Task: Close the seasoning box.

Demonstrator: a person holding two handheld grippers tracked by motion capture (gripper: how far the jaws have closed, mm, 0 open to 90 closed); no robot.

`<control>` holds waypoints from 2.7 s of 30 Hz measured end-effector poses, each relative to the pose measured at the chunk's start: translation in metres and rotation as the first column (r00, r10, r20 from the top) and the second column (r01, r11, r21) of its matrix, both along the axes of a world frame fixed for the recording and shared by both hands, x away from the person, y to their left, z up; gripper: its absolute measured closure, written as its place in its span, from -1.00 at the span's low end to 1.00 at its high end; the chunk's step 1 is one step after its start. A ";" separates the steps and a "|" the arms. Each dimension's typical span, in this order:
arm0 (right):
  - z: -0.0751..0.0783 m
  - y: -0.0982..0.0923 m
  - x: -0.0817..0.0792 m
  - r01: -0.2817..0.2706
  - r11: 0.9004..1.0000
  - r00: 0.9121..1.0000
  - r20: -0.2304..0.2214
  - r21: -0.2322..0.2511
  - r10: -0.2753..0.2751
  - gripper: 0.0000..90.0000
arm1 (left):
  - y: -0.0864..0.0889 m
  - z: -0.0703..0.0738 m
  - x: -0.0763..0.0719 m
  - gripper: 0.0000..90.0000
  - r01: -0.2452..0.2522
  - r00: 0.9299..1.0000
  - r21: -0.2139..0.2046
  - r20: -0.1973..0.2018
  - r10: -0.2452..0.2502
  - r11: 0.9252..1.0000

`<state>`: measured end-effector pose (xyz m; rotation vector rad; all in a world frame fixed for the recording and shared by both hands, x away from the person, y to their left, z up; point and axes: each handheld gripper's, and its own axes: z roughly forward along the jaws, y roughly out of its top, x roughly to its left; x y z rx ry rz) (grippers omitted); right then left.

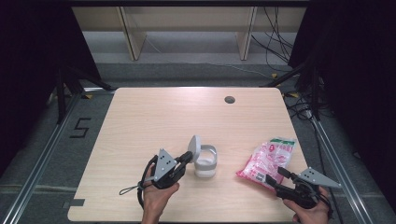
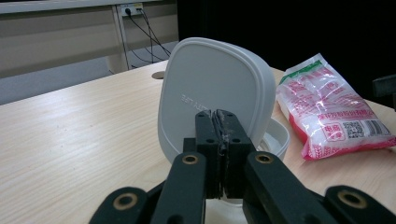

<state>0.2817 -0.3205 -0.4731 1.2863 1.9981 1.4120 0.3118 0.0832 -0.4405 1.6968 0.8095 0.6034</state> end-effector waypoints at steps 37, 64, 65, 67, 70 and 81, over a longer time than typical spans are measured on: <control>-0.001 0.010 -0.011 -0.024 1.000 0.999 -0.030 0.019 0.025 -0.17 | 0.009 -0.011 -0.023 -0.25 0.070 0.996 -0.047 -0.046 -0.072 0.996; -0.007 0.019 -0.014 -0.106 0.994 0.994 -0.015 -0.007 0.106 -0.18 | 0.013 -0.033 -0.054 -0.42 0.067 0.996 0.025 -0.061 -0.065 0.997; -0.005 0.020 -0.017 -0.099 0.995 0.994 -0.050 -0.006 0.099 -0.18 | 0.013 -0.034 -0.055 -0.42 0.071 0.996 0.034 -0.055 -0.069 0.997; -0.006 0.018 -0.015 -0.110 0.993 0.994 0.003 -0.036 0.110 -0.18 | 0.011 -0.036 -0.059 -0.42 0.066 0.996 0.012 -0.065 -0.065 0.998; -0.006 0.020 -0.017 -0.122 0.992 0.992 -0.017 -0.039 0.122 -0.18 | 0.012 -0.039 -0.061 -0.43 0.064 0.996 0.004 -0.067 -0.064 0.998; -0.009 0.027 -0.032 -0.186 0.977 0.982 -0.045 -0.104 0.182 -0.24 | 0.012 -0.048 -0.078 -0.46 0.056 0.996 0.050 -0.066 -0.052 0.997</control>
